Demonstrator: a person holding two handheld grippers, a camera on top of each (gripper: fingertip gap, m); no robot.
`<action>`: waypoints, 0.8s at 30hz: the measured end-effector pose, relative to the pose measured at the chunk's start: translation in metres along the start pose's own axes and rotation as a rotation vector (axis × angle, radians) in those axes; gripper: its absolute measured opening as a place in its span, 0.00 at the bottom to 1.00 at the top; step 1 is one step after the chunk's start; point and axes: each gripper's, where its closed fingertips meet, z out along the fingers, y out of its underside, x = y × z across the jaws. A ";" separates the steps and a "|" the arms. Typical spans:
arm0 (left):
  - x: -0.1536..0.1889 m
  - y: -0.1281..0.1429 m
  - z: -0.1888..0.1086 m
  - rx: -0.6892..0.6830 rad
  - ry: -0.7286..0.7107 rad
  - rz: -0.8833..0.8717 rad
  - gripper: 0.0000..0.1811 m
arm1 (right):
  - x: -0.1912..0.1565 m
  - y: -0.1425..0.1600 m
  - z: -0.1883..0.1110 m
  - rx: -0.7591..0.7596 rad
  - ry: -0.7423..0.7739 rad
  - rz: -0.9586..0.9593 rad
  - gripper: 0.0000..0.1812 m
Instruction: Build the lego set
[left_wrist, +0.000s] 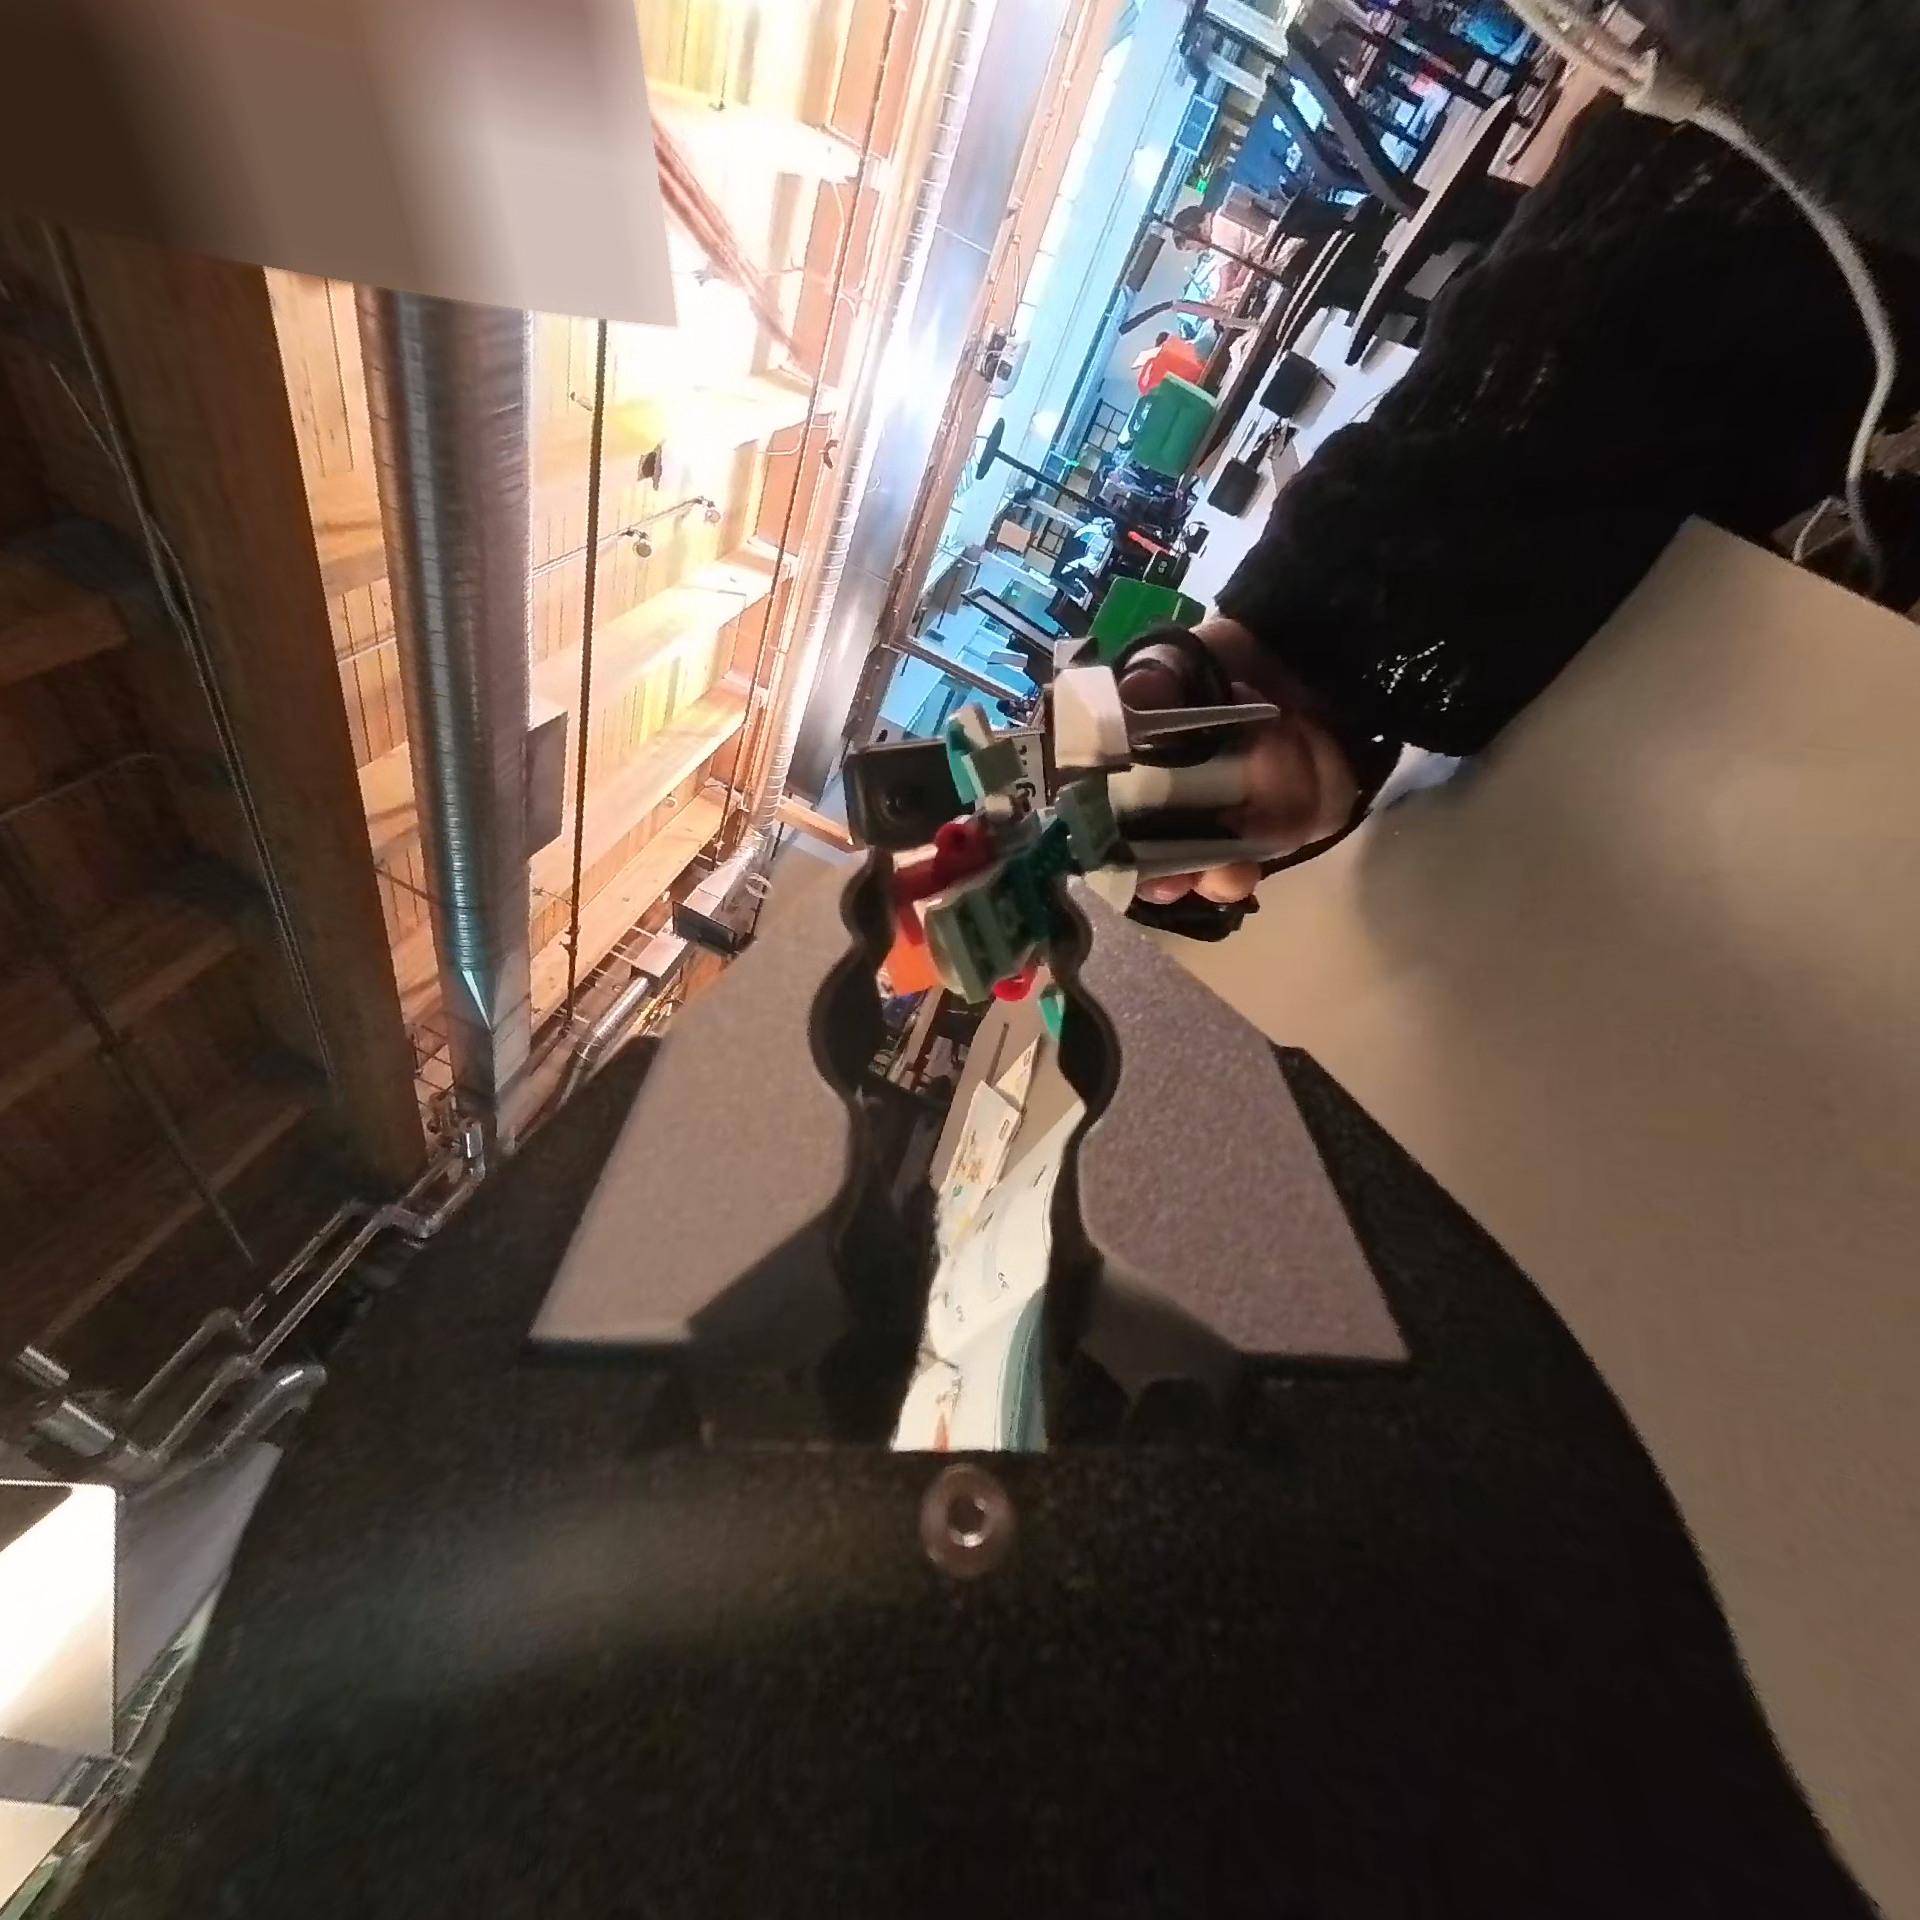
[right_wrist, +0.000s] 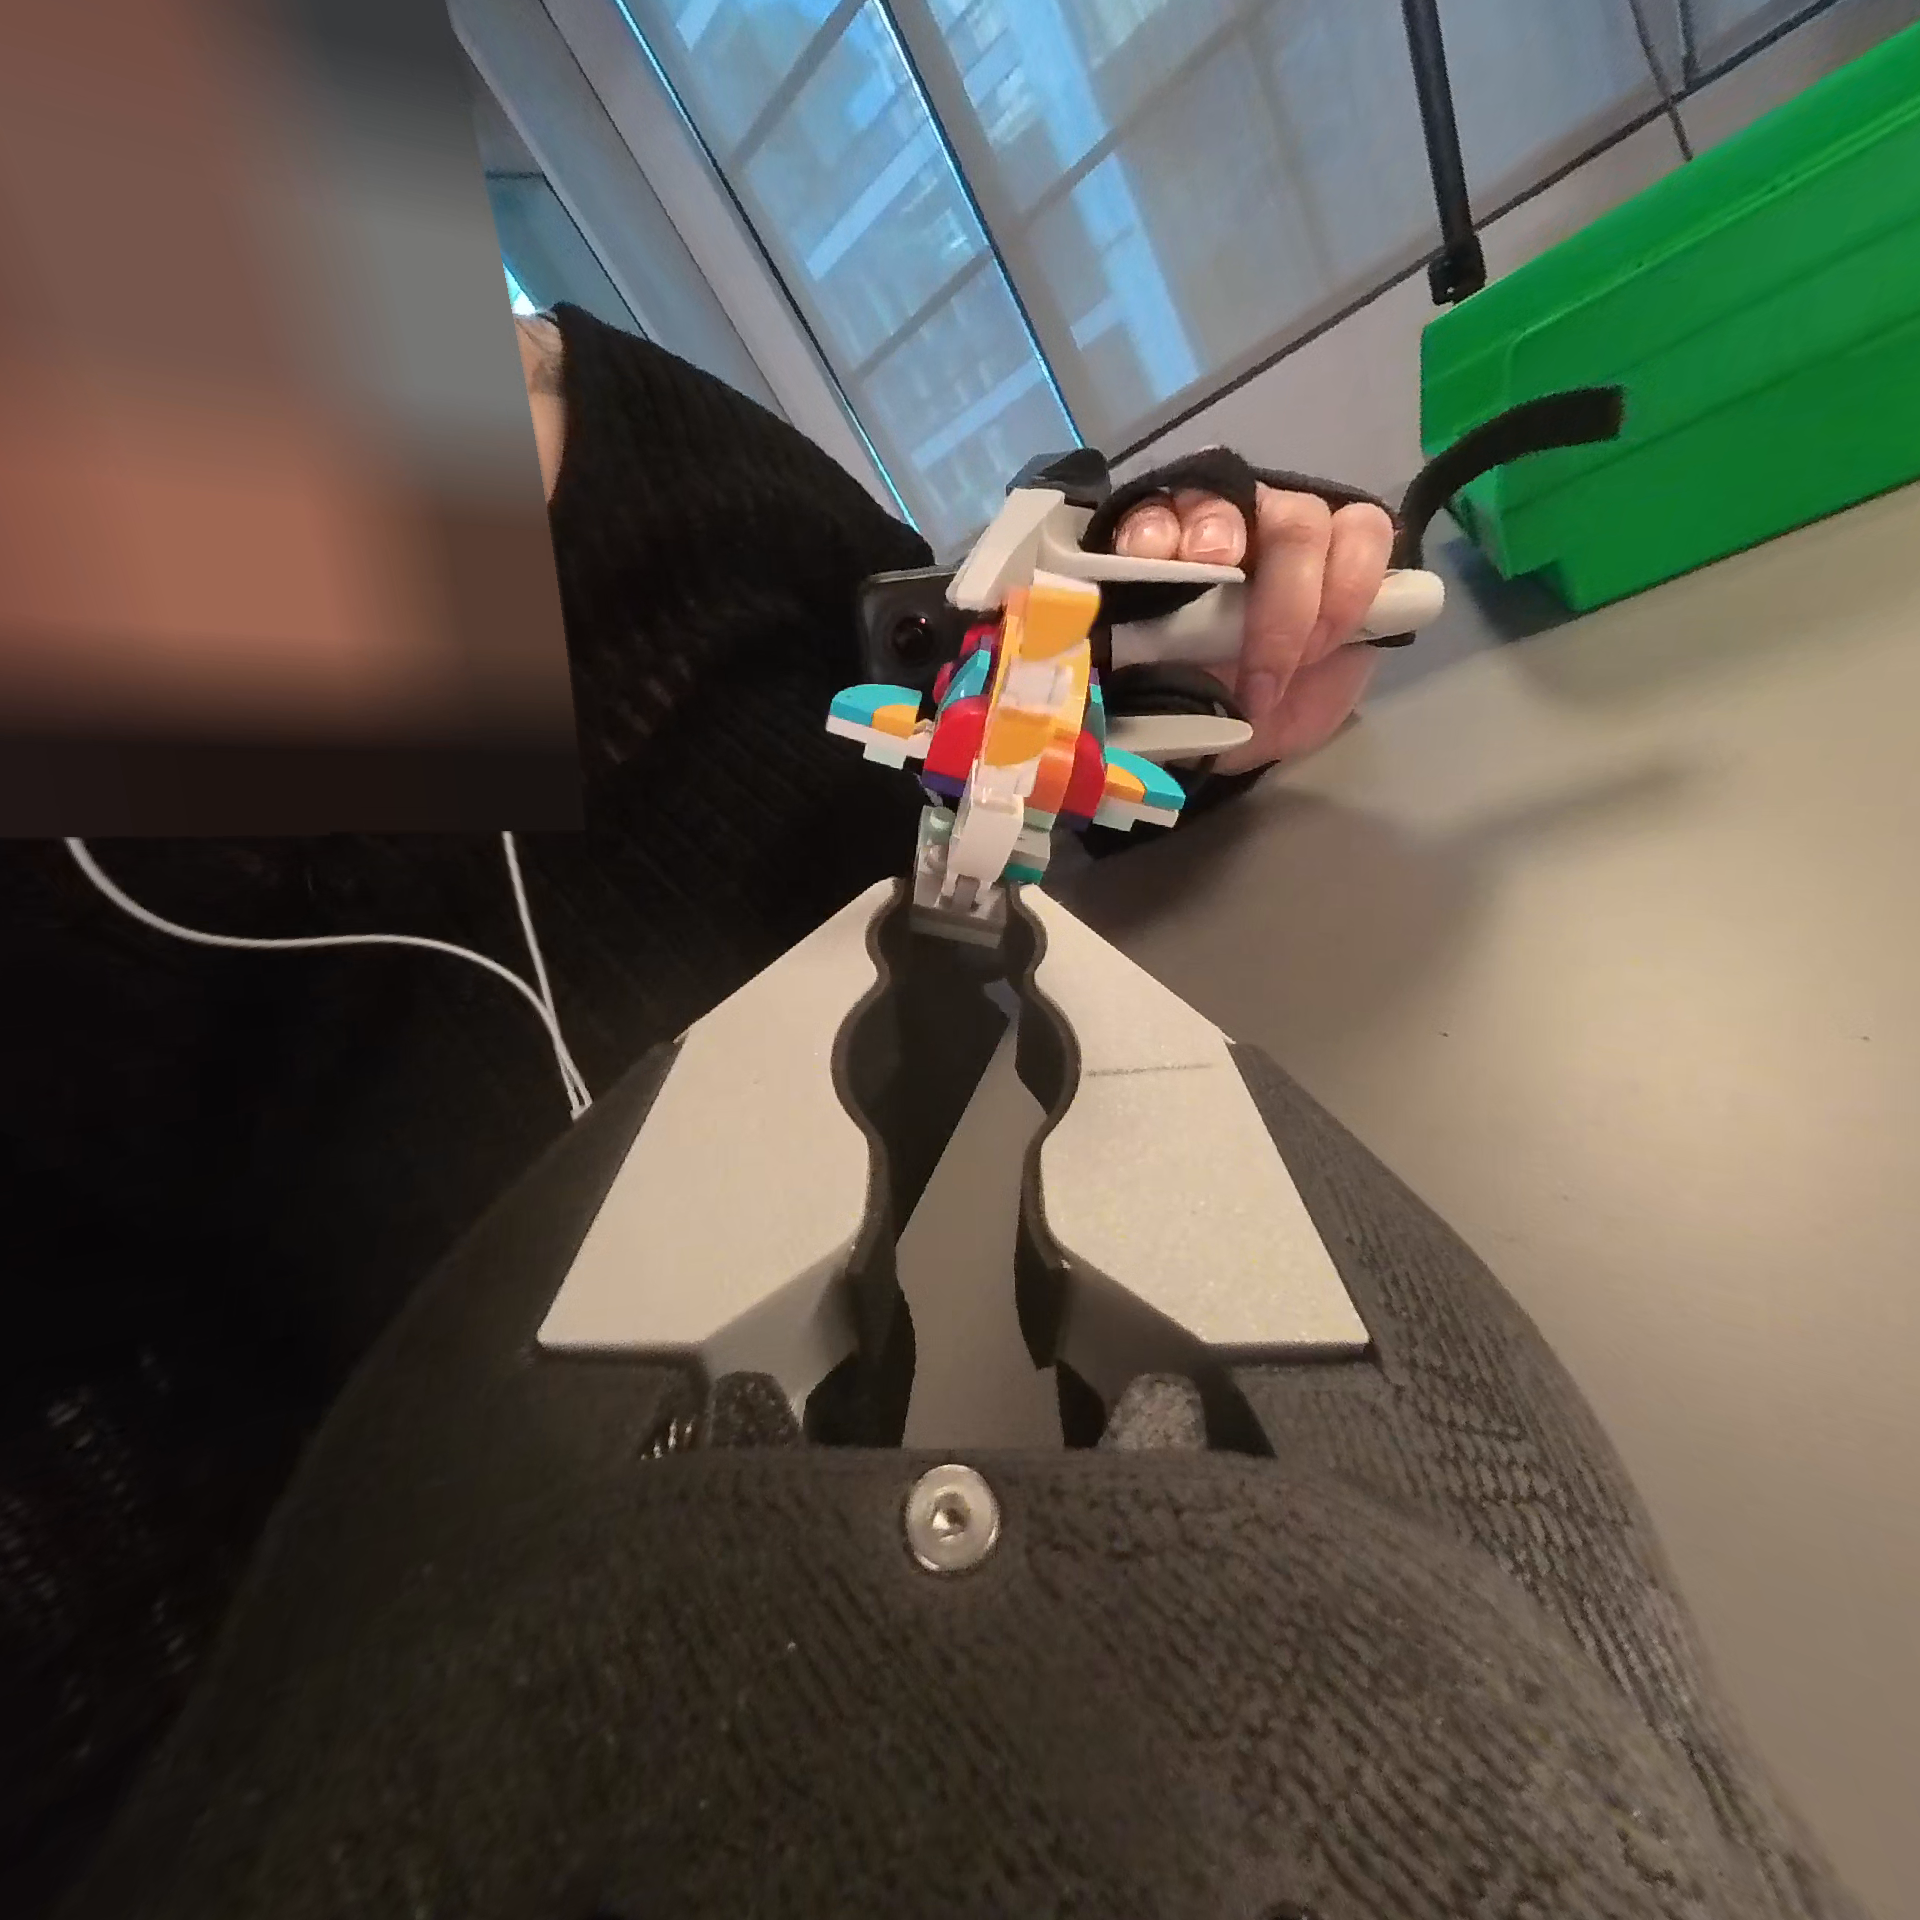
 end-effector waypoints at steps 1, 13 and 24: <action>0.000 0.000 0.000 0.000 -0.001 -0.004 0.15 | 0.000 0.000 0.000 0.002 -0.001 0.004 0.09; -0.017 0.018 -0.001 -0.073 -0.099 -0.049 0.15 | 0.012 -0.010 -0.004 0.056 0.078 -0.012 0.09; -0.045 0.046 -0.014 -0.139 -0.223 -0.206 0.15 | 0.034 -0.026 -0.019 0.165 0.218 -0.040 0.09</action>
